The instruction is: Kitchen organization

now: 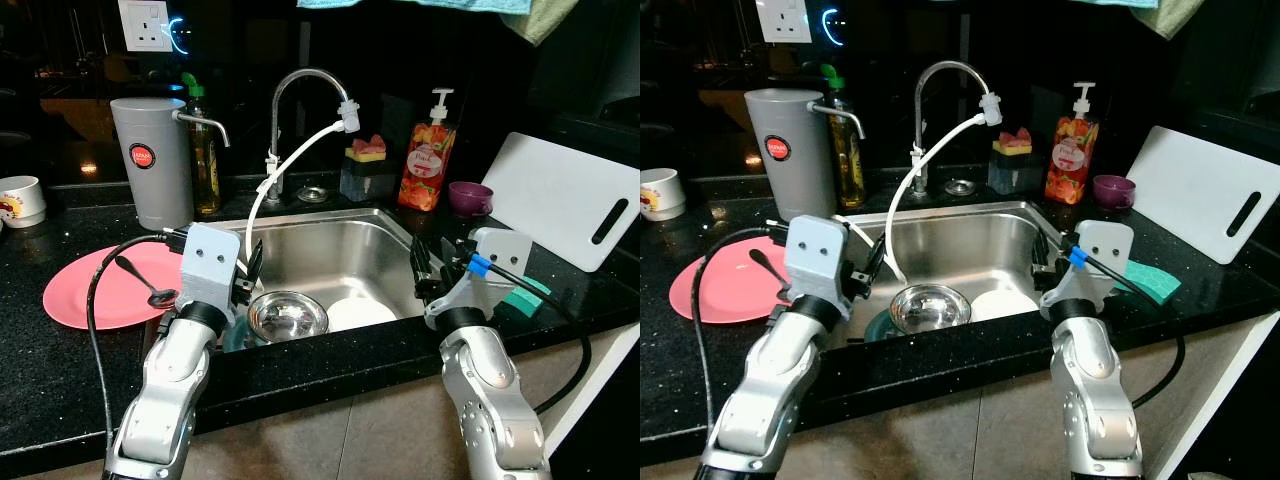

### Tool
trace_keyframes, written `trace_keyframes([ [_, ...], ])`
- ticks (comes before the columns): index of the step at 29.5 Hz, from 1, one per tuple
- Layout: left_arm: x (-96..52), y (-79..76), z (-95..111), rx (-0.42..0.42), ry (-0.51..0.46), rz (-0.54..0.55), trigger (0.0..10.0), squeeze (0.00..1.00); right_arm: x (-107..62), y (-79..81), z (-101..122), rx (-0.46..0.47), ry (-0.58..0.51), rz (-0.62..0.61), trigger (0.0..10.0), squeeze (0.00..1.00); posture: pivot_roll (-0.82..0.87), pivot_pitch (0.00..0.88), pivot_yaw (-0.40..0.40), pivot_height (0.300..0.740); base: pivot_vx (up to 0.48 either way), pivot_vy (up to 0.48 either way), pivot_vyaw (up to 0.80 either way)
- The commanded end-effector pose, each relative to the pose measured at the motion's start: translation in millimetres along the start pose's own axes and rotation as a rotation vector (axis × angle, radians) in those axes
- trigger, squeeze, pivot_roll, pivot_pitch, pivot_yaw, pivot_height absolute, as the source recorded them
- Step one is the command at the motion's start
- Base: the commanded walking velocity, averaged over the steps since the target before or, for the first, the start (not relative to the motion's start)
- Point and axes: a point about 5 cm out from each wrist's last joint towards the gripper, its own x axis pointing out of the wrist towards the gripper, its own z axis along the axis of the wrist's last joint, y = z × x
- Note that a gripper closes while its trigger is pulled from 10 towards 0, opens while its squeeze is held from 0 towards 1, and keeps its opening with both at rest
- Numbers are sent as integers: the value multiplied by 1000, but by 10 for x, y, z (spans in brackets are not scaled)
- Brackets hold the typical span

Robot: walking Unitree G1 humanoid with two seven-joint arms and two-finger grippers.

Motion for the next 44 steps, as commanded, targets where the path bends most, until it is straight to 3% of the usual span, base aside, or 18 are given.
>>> trace_keyframes([
  [1,13,-11,14,5,-7,0,10000,0,7,0,-8,10,0,-2,10000,0,70,0,-82,740,0,0,0],
  [44,30,-13,17,6,-12,-1,10000,0,20,5,6,9,-7,2,10000,0,69,0,-82,740,0,0,0],
])
